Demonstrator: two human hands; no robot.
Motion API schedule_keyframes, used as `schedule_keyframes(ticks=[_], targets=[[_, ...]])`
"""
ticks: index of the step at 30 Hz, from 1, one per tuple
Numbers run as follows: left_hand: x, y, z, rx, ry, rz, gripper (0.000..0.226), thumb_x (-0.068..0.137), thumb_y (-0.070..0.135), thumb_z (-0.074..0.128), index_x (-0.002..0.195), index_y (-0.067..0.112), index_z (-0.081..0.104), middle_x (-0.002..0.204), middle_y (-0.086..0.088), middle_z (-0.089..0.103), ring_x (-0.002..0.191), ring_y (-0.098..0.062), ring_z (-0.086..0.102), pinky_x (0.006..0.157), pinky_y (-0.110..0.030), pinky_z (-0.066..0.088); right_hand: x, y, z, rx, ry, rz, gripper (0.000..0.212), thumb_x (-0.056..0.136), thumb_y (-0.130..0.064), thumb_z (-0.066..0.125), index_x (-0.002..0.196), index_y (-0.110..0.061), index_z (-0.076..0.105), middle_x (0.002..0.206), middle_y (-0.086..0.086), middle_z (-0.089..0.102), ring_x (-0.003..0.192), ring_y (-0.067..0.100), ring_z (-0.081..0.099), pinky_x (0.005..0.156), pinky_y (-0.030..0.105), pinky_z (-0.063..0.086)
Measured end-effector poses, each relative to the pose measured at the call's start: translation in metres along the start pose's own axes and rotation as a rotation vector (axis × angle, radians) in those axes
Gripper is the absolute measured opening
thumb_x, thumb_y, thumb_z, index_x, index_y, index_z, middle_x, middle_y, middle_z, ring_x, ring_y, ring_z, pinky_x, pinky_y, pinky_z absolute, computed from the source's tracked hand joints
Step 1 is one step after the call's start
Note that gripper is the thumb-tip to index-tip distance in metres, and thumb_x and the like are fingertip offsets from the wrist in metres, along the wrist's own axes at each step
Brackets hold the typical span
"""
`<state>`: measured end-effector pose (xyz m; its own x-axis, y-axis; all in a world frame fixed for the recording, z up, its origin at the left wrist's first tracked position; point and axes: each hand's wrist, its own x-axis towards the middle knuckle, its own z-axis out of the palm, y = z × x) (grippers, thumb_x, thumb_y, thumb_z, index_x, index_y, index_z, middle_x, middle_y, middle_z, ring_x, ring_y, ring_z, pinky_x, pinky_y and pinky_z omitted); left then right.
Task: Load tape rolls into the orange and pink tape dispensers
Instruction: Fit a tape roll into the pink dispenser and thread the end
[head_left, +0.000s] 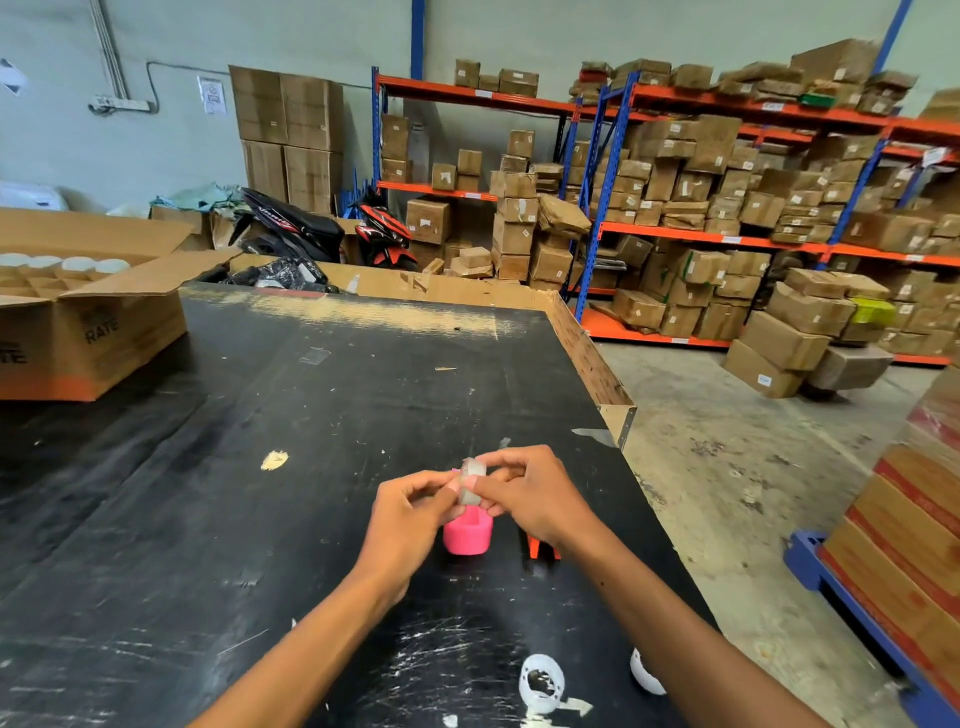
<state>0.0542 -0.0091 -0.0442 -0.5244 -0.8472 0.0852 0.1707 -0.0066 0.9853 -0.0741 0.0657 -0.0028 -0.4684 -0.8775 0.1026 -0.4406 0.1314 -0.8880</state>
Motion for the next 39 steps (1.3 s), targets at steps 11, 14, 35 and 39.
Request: schedule_keyframes(ticks=[11, 14, 35, 39], targets=[[0.024, -0.040, -0.016, 0.488, -0.203, -0.041, 0.040, 0.087, 0.013, 0.064, 0.126, 0.019, 0.064, 0.130, 0.005, 0.065, 0.125, -0.010, 0.055, 0.110, -0.031, 0.038, 0.040, 0.017, 0.001, -0.210, -0.110, 0.163, 0.018, 0.081, -0.018, 0.071, 0.087, -0.003, 0.074, 0.069, 0.009, 0.066, 0.068, 0.015, 0.059, 0.076, 0.037, 0.048], [0.023, -0.042, -0.019, 0.492, -0.205, -0.069, 0.050, 0.088, 0.030, 0.065, 0.135, 0.017, 0.055, 0.141, 0.003, 0.056, 0.132, -0.013, 0.049, 0.114, -0.035, 0.036, 0.045, 0.023, 0.006, -0.266, -0.151, 0.153, 0.018, 0.078, -0.016, 0.073, 0.091, -0.004, 0.076, 0.079, 0.008, 0.069, 0.078, 0.013, 0.058, 0.080, 0.037, 0.049], [0.022, -0.045, -0.021, 0.522, -0.188, -0.086, 0.060, 0.084, 0.042, 0.066, 0.139, 0.022, 0.051, 0.146, 0.000, 0.051, 0.135, -0.016, 0.046, 0.115, -0.035, 0.036, 0.060, 0.027, 0.006, -0.308, -0.281, 0.071, 0.025, 0.071, -0.011, 0.081, 0.093, -0.002, 0.072, 0.078, 0.011, 0.057, 0.075, 0.020, 0.049, 0.072, 0.035, 0.042], [0.022, -0.044, -0.021, 0.534, -0.200, -0.085, 0.054, 0.088, 0.037, 0.063, 0.139, 0.023, 0.051, 0.146, 0.001, 0.052, 0.134, -0.016, 0.046, 0.115, -0.037, 0.036, 0.061, 0.028, 0.003, -0.279, -0.291, 0.030, 0.021, 0.071, -0.004, 0.080, 0.088, 0.000, 0.068, 0.082, 0.013, 0.064, 0.076, 0.020, 0.056, 0.080, 0.041, 0.050]])
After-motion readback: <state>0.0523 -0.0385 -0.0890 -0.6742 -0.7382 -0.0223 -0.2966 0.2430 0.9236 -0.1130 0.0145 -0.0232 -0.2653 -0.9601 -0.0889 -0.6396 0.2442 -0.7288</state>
